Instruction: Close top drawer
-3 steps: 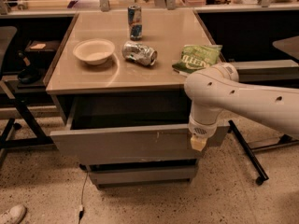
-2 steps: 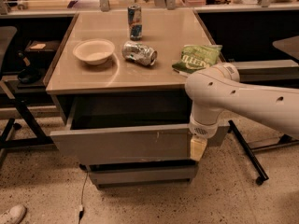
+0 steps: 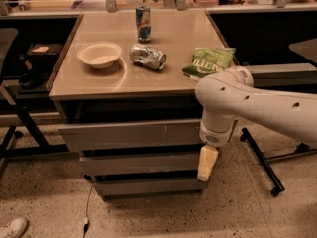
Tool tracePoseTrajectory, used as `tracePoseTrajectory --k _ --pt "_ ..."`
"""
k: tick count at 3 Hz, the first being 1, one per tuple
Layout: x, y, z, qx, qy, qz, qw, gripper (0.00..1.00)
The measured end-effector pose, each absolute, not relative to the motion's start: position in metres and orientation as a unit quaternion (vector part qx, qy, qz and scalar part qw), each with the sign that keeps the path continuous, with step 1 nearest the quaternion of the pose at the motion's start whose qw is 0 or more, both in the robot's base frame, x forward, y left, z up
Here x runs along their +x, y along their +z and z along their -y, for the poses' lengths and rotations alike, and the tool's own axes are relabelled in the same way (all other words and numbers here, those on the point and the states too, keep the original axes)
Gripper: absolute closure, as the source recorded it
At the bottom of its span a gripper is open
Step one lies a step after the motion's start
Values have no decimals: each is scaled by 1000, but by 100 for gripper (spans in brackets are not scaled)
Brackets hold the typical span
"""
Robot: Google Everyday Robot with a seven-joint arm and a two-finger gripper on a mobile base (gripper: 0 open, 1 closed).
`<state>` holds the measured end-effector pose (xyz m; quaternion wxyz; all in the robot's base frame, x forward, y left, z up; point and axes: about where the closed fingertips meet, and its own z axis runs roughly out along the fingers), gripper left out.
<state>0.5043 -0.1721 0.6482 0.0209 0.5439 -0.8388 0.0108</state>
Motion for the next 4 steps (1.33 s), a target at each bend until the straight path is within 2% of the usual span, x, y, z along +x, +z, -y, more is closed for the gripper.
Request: tracePoseTrajectory --k 1,3,4 --pt "504 648 172 544 11 839 21 18" --pt "504 648 172 544 11 839 21 65" --pt "523 649 178 530 15 848 10 87"
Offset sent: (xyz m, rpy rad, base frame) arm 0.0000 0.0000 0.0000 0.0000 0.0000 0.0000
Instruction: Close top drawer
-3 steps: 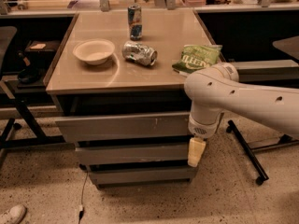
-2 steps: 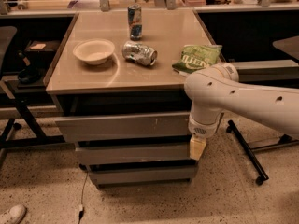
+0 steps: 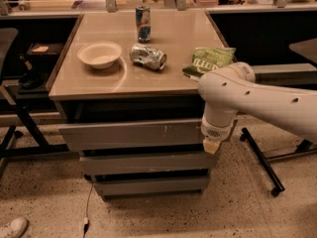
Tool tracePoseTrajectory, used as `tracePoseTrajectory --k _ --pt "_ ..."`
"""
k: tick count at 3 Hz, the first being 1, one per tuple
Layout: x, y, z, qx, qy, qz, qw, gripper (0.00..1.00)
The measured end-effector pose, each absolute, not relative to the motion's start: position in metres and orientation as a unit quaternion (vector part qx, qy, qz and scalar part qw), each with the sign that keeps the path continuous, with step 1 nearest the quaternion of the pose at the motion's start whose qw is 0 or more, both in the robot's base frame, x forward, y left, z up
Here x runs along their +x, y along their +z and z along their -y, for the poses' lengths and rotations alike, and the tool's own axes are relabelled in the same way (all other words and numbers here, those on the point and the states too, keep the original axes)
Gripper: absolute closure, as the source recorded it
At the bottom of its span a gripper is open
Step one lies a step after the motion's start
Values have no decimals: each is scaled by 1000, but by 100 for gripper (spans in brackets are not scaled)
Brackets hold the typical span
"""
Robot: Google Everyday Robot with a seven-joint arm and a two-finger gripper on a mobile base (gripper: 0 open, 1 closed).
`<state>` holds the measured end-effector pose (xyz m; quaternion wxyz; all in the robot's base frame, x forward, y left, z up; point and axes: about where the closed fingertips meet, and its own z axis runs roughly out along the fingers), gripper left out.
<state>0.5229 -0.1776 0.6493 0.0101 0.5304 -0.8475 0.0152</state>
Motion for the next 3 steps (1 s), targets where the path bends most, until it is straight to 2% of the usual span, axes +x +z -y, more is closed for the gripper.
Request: tracePoseTrajectory --k 1,2,3 --pt "548 656 187 511 25 859 -7 100" --pt "570 662 190 502 35 864 -15 100" --pt "571 663 190 501 36 864 -17 83"
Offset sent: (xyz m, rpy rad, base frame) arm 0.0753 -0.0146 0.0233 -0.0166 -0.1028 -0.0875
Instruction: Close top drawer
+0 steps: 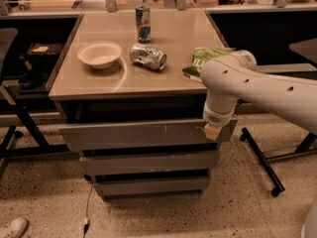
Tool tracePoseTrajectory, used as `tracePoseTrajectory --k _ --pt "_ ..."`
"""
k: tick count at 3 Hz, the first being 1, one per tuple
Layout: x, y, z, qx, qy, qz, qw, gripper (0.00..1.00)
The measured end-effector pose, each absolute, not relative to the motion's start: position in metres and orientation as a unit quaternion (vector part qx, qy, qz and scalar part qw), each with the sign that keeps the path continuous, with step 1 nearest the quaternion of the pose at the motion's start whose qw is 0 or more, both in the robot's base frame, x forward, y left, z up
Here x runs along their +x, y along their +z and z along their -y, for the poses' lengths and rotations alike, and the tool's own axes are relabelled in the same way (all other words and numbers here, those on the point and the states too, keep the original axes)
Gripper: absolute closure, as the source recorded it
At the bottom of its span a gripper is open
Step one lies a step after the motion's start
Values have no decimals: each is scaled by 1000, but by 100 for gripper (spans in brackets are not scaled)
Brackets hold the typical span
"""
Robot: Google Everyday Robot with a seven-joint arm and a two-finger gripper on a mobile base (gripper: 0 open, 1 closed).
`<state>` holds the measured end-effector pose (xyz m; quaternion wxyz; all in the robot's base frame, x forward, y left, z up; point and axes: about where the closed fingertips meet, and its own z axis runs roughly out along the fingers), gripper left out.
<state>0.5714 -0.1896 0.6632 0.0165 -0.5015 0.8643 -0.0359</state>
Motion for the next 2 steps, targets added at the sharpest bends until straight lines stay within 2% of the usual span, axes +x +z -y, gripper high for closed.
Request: tracePoseTrajectory --k 2 --pt "571 663 190 -501 -36 -864 16 36"
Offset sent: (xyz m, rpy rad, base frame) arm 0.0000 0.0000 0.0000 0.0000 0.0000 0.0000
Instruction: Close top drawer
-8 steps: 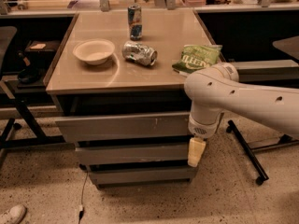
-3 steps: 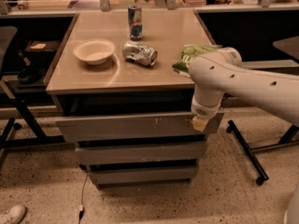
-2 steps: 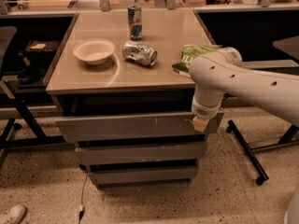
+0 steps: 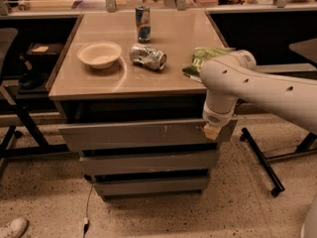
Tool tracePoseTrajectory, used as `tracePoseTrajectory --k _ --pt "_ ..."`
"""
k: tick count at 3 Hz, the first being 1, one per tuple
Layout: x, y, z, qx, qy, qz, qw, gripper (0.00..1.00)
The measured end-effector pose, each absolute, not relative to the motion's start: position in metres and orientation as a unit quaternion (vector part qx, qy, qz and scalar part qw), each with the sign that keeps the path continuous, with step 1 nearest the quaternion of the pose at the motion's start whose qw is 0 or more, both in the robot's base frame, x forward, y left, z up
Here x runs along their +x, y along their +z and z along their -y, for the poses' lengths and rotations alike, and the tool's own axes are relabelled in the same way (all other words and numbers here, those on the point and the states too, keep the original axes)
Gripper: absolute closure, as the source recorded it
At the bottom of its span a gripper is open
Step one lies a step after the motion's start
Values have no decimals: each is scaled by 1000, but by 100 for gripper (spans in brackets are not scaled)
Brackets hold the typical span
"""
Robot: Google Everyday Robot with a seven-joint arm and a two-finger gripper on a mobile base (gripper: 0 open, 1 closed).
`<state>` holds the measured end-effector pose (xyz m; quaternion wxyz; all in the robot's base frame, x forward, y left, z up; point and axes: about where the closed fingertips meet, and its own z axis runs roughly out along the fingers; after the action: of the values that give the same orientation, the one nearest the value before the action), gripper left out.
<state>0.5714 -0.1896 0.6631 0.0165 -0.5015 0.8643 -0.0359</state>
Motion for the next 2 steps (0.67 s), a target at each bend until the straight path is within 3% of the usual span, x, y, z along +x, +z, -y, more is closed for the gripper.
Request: tracePoseTrajectory --k 1,2 --pt "571 663 190 -501 -36 -864 16 12" --pt "571 663 190 -501 -36 -864 16 0"
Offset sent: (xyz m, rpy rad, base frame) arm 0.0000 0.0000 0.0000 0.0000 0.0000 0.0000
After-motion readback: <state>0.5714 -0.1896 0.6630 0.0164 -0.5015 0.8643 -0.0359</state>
